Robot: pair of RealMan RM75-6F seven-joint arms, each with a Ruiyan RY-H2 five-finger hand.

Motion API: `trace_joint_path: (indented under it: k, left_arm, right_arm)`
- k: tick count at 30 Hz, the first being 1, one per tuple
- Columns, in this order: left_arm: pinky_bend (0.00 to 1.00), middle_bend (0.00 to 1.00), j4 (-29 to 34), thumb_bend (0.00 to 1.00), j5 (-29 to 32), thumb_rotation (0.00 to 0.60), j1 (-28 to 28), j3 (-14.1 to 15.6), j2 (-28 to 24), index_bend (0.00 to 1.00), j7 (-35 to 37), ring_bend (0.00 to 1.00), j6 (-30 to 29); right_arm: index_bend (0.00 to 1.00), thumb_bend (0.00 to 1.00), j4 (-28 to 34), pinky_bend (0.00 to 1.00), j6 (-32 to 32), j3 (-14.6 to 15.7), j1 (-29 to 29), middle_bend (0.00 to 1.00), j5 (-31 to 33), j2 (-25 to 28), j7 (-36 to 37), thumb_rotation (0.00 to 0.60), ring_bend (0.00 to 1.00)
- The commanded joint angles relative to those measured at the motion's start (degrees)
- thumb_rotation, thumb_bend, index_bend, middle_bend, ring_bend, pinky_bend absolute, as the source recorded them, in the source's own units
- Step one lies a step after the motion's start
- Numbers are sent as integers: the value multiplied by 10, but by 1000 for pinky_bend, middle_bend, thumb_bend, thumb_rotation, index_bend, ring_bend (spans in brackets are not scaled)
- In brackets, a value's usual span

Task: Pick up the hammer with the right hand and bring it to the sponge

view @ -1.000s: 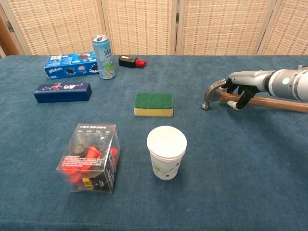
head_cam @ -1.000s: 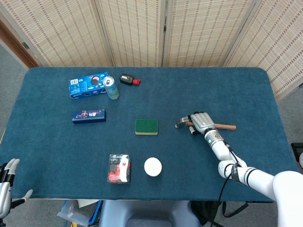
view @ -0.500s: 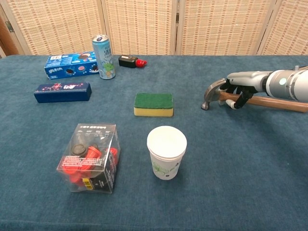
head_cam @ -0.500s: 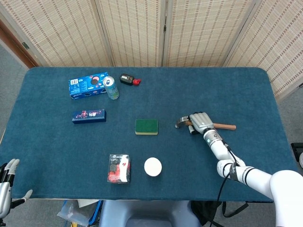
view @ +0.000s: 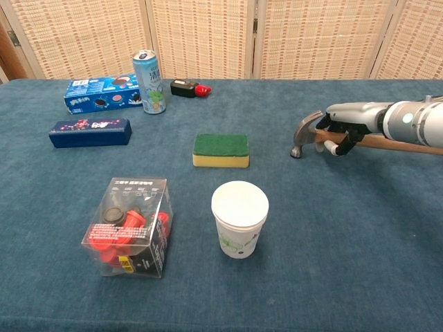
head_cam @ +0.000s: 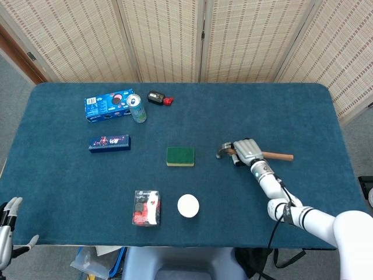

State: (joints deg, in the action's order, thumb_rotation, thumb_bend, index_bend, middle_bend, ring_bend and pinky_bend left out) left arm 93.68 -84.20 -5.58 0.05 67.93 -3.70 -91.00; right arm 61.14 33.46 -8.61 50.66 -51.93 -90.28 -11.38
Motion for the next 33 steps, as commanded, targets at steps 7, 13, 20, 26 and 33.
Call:
trace_joint_path:
  k: [7,13,20,26,33]
  left_arm:
    - [0,0,-1,175,-1,600,-1,1,0,0,1,0,0]
    - [0,0,3,176,-7,600,-2,2,-2,0,-1,0,-5]
    - [0,0,9,175,-15,600,-3,4,-3,0,-3,0,-10]
    - [0,0,7,176,-17,600,-8,5,-6,0,1,0,-15]
    - [0,0,3,176,-15,600,-14,6,-7,0,8,0,-22]
  right_arm:
    - [649,681,48,188,32,0,-21,755,-41,34,24,600,496]
    - [674,688,101,203,64,-3,-33,801,-64,66,24,600,569]
    - [701,702,149,403,93,-13,-32,855,-51,80,-4,600,650]
    - [702,711,160,583,82,-23,-18,856,-25,77,-16,600,661]
    - [708,719,144,719,59,-32,5,875,4,60,-18,600,705]
